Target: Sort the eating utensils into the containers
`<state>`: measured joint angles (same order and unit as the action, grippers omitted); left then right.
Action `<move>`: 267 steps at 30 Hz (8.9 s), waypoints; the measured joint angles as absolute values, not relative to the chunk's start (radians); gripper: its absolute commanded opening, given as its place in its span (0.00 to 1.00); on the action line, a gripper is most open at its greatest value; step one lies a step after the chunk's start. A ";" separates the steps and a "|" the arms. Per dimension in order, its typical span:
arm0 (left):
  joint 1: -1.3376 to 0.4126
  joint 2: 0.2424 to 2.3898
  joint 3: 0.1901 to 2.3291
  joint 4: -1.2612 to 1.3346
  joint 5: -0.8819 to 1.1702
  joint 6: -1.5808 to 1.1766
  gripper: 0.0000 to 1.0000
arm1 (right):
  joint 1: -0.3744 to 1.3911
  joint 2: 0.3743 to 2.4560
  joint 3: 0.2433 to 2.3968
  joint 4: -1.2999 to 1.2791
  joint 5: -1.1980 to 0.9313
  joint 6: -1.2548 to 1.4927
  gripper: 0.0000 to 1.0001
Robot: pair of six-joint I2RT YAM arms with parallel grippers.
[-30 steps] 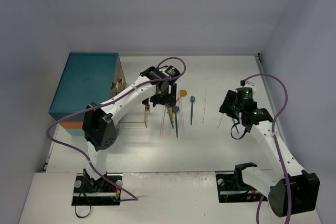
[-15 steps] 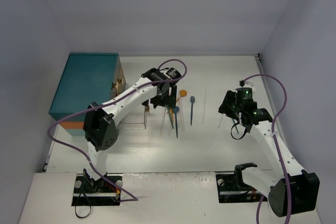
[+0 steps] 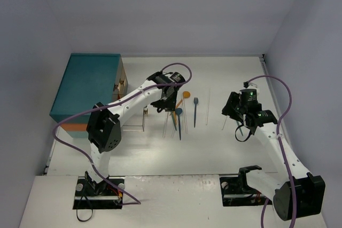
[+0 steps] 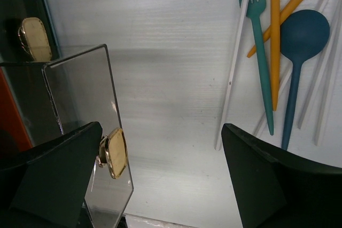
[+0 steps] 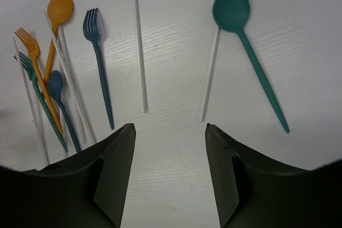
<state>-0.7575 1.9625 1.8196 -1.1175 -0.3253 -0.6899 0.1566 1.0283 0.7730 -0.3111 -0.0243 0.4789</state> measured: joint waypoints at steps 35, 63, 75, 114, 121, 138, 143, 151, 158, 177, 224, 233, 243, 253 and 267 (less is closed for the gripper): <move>-0.735 1.571 2.084 -1.128 -0.256 -0.458 0.94 | -0.035 1.400 0.835 -0.306 0.067 0.465 0.48; -0.548 1.239 1.720 -1.147 -0.219 -0.408 0.94 | -0.010 1.642 0.907 -0.187 0.085 0.380 0.00; -0.528 1.282 1.746 -1.147 -0.215 -0.421 0.94 | 0.434 1.409 1.227 -0.192 0.075 0.326 0.00; -0.488 1.119 1.734 -1.147 -0.357 -0.454 0.94 | 0.988 1.909 1.519 0.083 0.070 0.532 0.00; -0.488 1.126 1.722 -1.148 -0.343 -0.460 0.94 | 0.988 1.903 1.514 0.053 0.070 0.513 0.00; -0.488 1.129 1.710 -1.147 -0.329 -0.481 0.94 | 1.004 1.883 1.541 -0.034 0.048 0.422 0.42; -0.488 1.129 1.710 -1.147 -0.330 -0.482 0.94 | 1.010 1.830 1.544 -0.062 0.078 0.417 0.42; -0.488 1.129 1.708 -1.147 -0.330 -0.482 0.94 | 0.940 1.620 1.370 -0.086 0.229 0.492 0.38; -0.488 1.140 1.708 -1.146 -0.329 -0.481 0.94 | 0.839 1.609 1.154 -0.129 0.266 0.585 0.34; -0.488 1.142 1.671 -1.136 -0.314 -0.481 0.94 | 0.817 1.840 1.110 -0.124 0.270 0.682 0.21; -0.487 1.120 1.674 -1.125 -0.351 -0.475 0.94 | 0.970 1.694 1.614 -0.039 0.129 0.341 0.00; -0.486 1.091 1.674 -1.125 -0.367 -0.475 0.94 | 0.993 1.865 1.597 0.027 0.038 0.306 0.00; -0.484 1.092 1.674 -1.124 -0.367 -0.475 0.94 | 1.018 1.872 1.517 0.081 0.027 0.284 0.32; -0.484 1.103 1.674 -1.124 -0.367 -0.475 0.94 | 1.003 1.723 1.356 0.078 0.251 0.331 0.36; -0.484 1.120 1.672 -1.121 -0.347 -0.476 0.94 | 0.692 1.725 1.324 -0.052 0.425 0.677 0.26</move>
<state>-0.4839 1.1202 1.6720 -1.1209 -0.3475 -0.4759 0.6921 1.7249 1.3239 -0.0519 0.4253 0.6768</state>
